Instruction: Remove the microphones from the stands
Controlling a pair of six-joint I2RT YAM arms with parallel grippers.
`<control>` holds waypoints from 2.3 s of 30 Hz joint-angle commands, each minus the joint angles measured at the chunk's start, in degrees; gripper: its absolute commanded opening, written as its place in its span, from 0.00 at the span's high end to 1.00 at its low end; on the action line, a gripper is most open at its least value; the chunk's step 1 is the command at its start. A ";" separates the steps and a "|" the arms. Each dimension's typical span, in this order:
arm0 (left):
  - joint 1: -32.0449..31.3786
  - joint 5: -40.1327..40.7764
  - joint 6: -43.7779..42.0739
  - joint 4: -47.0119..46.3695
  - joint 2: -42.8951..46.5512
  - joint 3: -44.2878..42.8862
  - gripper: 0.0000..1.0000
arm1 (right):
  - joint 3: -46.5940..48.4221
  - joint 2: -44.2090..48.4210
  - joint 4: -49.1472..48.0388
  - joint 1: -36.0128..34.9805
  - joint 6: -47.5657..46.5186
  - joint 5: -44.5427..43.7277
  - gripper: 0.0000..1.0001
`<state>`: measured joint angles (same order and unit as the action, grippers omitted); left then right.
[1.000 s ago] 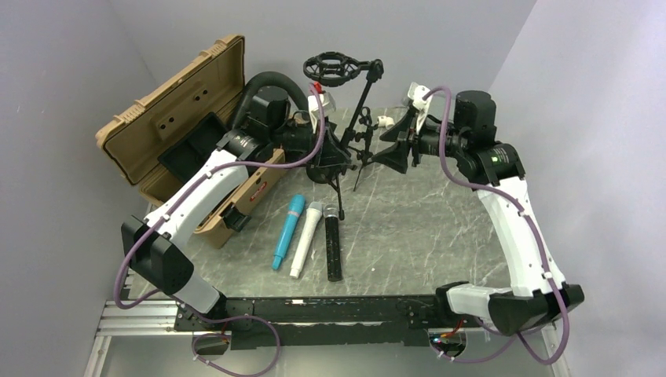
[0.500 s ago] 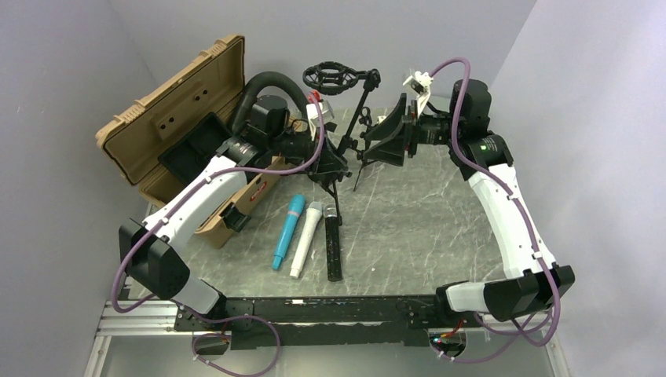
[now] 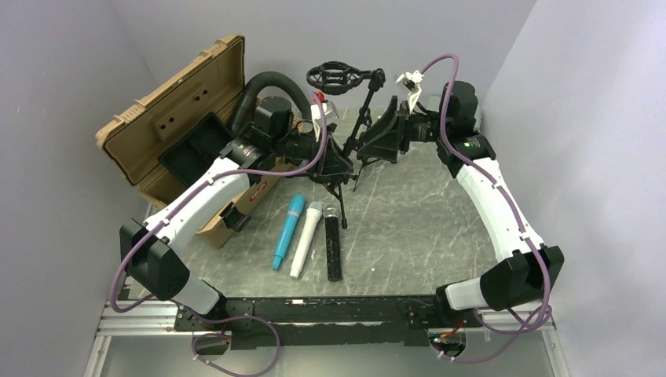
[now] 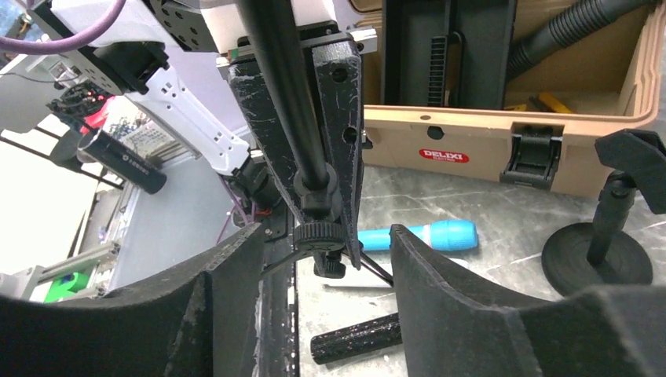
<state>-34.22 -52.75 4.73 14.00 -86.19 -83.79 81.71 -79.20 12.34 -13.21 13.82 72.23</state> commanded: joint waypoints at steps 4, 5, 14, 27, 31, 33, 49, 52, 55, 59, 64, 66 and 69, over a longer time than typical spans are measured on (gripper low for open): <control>-0.38 -2.53 1.83 -6.46 2.91 -0.74 1.00 | -0.50 -0.28 -7.23 0.13 3.52 3.01 0.60; -0.41 -2.65 1.83 -6.48 2.81 -0.83 1.00 | -0.52 -0.33 -7.20 0.04 3.37 2.89 0.63; -0.41 -4.05 3.85 -8.44 1.39 -0.94 1.00 | 1.32 -0.64 2.02 -1.47 -6.12 -0.59 0.73; -0.30 -9.19 13.18 -16.49 0.93 1.44 1.00 | 7.41 1.30 21.07 -6.58 -34.63 -19.68 1.00; -0.18 -11.69 19.33 -21.63 -0.69 0.49 1.00 | 8.53 1.63 24.50 -8.94 -41.37 -27.72 0.98; -0.14 -12.17 21.32 -23.30 -1.55 -0.43 1.00 | 8.38 2.10 25.08 -9.62 -42.98 -30.01 0.92; 1.15 -11.06 16.18 -19.89 -2.19 -1.28 1.00 | 6.93 5.90 28.73 -9.48 -42.50 -31.31 0.32; 1.34 -10.02 12.05 -16.51 -1.83 -1.74 1.00 | 7.66 6.90 29.29 -7.93 -40.64 -28.34 0.31; 1.38 -8.17 7.20 -11.78 -1.53 -2.44 1.00 | 8.74 7.61 29.55 -6.01 -38.43 -25.15 0.31; 1.36 -4.80 0.28 -6.85 -1.14 -3.61 1.00 | 11.23 8.30 29.91 -3.91 -36.50 -21.89 0.31; 1.37 -1.29 -6.74 -5.18 -0.14 -2.87 1.00 | 16.18 8.37 30.39 -2.06 -35.39 -21.51 0.30; 1.36 -1.41 -7.83 -5.57 -0.16 -2.12 1.00 | 19.18 7.89 30.76 -1.82 -35.57 -22.82 0.30; 1.40 -2.82 -9.12 -6.40 0.04 -0.34 1.00 | 23.14 7.01 31.45 -1.65 -36.64 -25.08 0.28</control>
<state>-32.93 -54.28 1.10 11.49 -90.13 -83.81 99.00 -72.20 43.62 -15.22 -22.83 48.36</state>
